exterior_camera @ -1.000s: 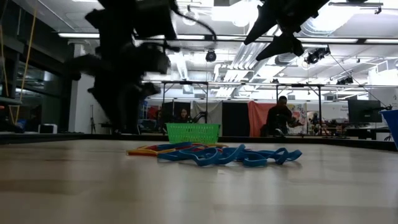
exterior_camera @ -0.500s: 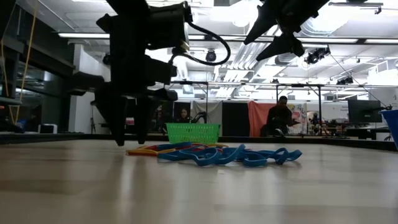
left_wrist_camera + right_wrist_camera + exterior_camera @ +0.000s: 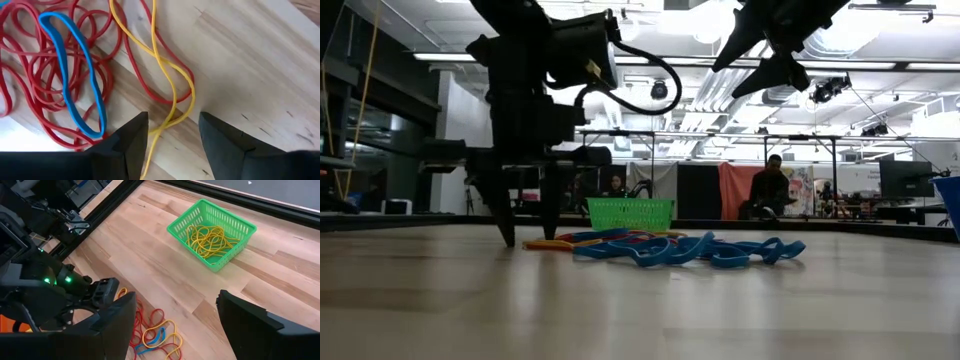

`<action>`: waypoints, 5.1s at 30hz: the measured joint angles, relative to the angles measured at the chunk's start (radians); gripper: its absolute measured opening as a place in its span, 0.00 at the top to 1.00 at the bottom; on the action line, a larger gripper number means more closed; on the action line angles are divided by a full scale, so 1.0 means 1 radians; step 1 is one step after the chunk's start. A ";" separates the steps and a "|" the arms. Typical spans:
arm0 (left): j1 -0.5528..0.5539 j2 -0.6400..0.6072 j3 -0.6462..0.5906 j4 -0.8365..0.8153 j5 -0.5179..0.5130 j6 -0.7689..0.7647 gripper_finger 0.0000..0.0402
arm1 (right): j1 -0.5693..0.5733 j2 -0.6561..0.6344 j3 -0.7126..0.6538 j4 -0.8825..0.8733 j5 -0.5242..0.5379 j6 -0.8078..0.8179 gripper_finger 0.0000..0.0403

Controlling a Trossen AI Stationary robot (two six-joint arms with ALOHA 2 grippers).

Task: Sort rubber bands into baskets
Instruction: Put the yellow rubber band into the green bin

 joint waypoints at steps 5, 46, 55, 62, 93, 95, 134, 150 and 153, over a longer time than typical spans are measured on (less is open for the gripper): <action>0.000 0.001 -0.001 -0.010 0.019 0.004 0.68 | 0.000 0.000 0.000 0.000 0.000 0.000 0.34; 0.370 -0.420 0.011 0.509 -0.027 -0.822 1.00 | -0.004 0.000 0.000 0.008 0.036 0.054 0.34; 0.539 -0.192 0.010 0.661 -0.066 -0.891 1.00 | -0.004 0.000 0.000 0.008 0.035 0.075 0.34; 0.548 -0.076 0.010 0.716 -0.111 -0.941 1.00 | -0.004 0.000 0.000 0.008 0.035 0.079 0.34; 0.356 -0.403 -0.121 0.426 0.179 -1.129 0.54 | -0.011 0.090 0.000 0.029 -0.069 0.020 0.34; 0.298 -0.461 -0.196 0.500 0.175 -1.189 0.56 | -0.011 0.132 0.000 0.047 -0.143 -0.010 0.34; 0.056 -0.786 -0.459 0.720 -0.126 -1.599 0.67 | 0.020 0.610 0.000 0.232 -0.151 -0.446 0.56; 0.056 -0.785 -0.459 0.711 -0.127 -1.598 0.67 | 0.015 0.645 0.000 0.257 -0.202 -0.540 0.62; 0.056 -0.785 -0.459 0.703 -0.127 -1.599 0.67 | 0.015 0.661 0.000 0.250 -0.205 -0.544 0.63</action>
